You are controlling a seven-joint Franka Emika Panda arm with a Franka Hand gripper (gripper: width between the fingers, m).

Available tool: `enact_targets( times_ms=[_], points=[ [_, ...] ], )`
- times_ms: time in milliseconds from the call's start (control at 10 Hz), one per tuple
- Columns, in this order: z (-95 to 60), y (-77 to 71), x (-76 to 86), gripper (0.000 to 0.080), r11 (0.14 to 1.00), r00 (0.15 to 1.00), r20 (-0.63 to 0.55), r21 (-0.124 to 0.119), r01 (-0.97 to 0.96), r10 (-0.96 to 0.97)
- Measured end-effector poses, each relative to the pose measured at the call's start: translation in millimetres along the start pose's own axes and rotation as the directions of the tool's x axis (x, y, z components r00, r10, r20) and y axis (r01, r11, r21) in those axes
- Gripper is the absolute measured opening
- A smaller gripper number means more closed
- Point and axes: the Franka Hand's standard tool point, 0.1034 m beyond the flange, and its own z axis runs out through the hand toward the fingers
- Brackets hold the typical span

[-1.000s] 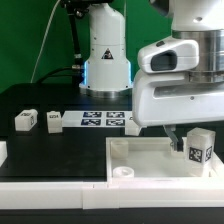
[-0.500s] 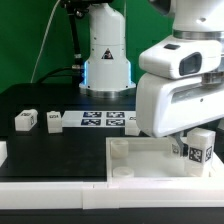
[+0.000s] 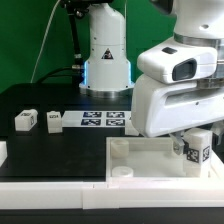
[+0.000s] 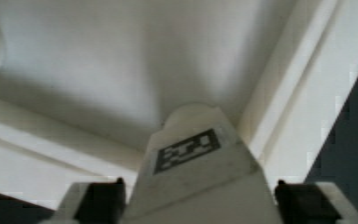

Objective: Assemble one leg

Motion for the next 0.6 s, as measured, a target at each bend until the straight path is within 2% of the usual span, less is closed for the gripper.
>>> enact_targets(
  times_ms=[100, 300, 400, 500, 600],
  points=[
    [0.1, -0.1, -0.1, 0.0289, 1.000, 1.000, 0.000, 0.000, -0.003, 0.003],
    [0.1, -2.5, 1.2, 0.0291, 0.966, 0.966, 0.000, 0.000, -0.257, 0.257],
    [-0.1, -3.1, 2.9, 0.0291, 0.888, 0.888, -0.002, -0.001, -0.459, 0.459],
    [0.3, 2.4, 4.5, 0.0291, 0.769, 0.769, -0.006, -0.004, -0.639, 0.639],
    [0.2, 3.9, 4.1, 0.0291, 0.718, 0.718, -0.006, -0.006, -0.696, 0.696]
  ],
)
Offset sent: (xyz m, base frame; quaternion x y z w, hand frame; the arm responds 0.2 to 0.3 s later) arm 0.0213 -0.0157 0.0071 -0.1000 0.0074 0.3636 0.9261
